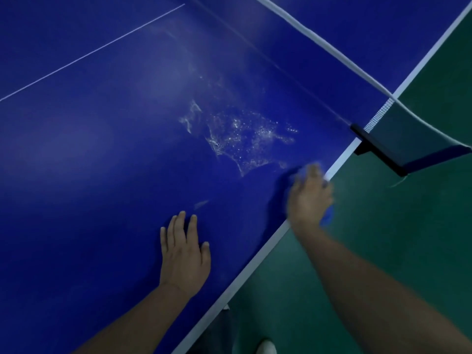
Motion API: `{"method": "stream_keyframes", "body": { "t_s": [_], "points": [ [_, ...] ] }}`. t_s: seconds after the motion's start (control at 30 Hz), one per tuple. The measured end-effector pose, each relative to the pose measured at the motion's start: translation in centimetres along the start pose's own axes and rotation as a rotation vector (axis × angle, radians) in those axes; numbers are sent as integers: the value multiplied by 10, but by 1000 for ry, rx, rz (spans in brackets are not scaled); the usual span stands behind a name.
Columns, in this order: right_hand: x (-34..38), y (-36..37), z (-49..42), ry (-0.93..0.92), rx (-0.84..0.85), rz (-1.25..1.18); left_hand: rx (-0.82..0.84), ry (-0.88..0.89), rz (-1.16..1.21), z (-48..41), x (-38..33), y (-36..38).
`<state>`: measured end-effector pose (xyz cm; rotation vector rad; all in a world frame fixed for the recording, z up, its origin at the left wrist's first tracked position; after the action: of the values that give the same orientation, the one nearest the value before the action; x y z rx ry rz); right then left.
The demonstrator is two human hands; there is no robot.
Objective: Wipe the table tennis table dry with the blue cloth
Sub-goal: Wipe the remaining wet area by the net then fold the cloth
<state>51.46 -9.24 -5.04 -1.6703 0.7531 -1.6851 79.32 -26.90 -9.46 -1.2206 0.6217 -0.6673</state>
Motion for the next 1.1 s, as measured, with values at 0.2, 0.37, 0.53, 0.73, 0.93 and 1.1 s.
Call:
{"method": "stream_keyframes", "body": {
  "t_s": [0.2, 0.37, 0.53, 0.73, 0.93, 1.1],
  "points": [
    [41, 89, 114, -568, 491, 199, -15, -64, 13, -3, 14, -2],
    [41, 88, 133, -665, 538, 285, -3, -161, 58, 13, 48, -5],
    [85, 129, 251, -1116, 809, 236, -7, -303, 102, 42, 82, 0],
    [132, 171, 136, -852, 520, 333, 20, -311, 93, 55, 99, 8],
    [67, 96, 86, -710, 468, 329, -31, -308, 124, 41, 101, 1],
    [128, 179, 256, -1298, 919, 261, -69, -342, 118, 38, 127, 2]
  ]
}}
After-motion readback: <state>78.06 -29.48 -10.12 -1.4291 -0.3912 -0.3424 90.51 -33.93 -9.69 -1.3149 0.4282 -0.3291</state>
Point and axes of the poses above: each hand's wrist, its own z-axis away from the middle knuckle, its own y-axis out of the palm, x = y × z, the point moved 8 cm from there along -z, towards the middle knuckle, and after that the axes turned 15 degrees about -z, right-handed, at the moved point
